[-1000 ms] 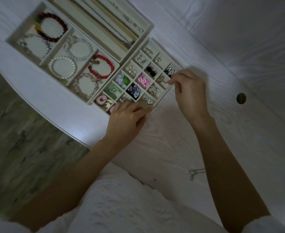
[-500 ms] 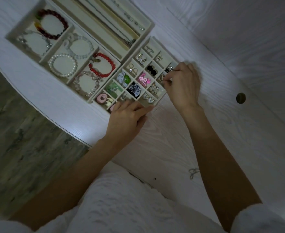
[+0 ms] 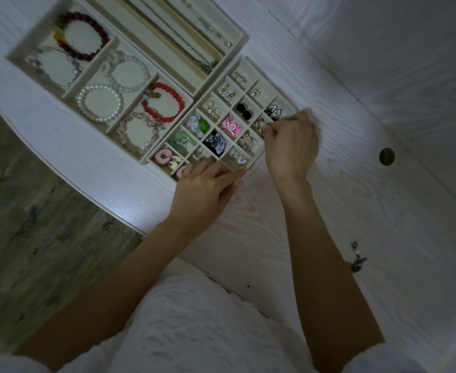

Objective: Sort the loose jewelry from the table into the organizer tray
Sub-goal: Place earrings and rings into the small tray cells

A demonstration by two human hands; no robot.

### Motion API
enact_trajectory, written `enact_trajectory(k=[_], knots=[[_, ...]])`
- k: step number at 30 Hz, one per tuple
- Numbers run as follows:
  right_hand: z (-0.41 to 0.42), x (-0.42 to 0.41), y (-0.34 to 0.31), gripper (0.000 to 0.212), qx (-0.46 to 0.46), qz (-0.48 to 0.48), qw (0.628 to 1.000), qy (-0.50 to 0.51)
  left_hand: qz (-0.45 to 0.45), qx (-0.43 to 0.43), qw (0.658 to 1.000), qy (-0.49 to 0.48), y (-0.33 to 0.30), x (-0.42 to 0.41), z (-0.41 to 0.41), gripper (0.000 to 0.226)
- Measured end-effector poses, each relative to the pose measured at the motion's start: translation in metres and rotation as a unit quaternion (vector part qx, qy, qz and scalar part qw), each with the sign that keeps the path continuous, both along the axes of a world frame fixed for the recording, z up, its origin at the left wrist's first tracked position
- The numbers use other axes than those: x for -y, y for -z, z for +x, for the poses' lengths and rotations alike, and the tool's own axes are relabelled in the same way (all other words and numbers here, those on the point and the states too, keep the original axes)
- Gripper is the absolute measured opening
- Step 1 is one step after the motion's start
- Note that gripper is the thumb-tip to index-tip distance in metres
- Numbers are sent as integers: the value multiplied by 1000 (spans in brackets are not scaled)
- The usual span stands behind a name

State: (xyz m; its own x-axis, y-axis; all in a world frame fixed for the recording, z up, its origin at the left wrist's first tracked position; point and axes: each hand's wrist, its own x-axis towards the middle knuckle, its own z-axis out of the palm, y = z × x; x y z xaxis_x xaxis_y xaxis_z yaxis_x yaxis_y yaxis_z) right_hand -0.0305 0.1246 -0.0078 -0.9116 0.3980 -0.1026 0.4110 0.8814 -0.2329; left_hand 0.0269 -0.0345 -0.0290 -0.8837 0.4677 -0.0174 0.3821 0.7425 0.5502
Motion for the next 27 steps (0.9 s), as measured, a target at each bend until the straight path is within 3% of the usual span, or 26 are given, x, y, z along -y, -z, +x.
enact_trajectory(k=[14, 19, 27], knots=[[-10, -4, -4, 16, 38, 66, 995, -66, 9, -10, 1000, -8, -1, 1, -1, 35], [-9, -5, -3, 19, 39, 20, 998, -40, 15, 1, 1000, -7, 0, -1, 0, 35], [-6, 0, -2, 19, 5, 28, 1000, 3, 9, -12, 1000, -4, 2, 0, 0, 32]])
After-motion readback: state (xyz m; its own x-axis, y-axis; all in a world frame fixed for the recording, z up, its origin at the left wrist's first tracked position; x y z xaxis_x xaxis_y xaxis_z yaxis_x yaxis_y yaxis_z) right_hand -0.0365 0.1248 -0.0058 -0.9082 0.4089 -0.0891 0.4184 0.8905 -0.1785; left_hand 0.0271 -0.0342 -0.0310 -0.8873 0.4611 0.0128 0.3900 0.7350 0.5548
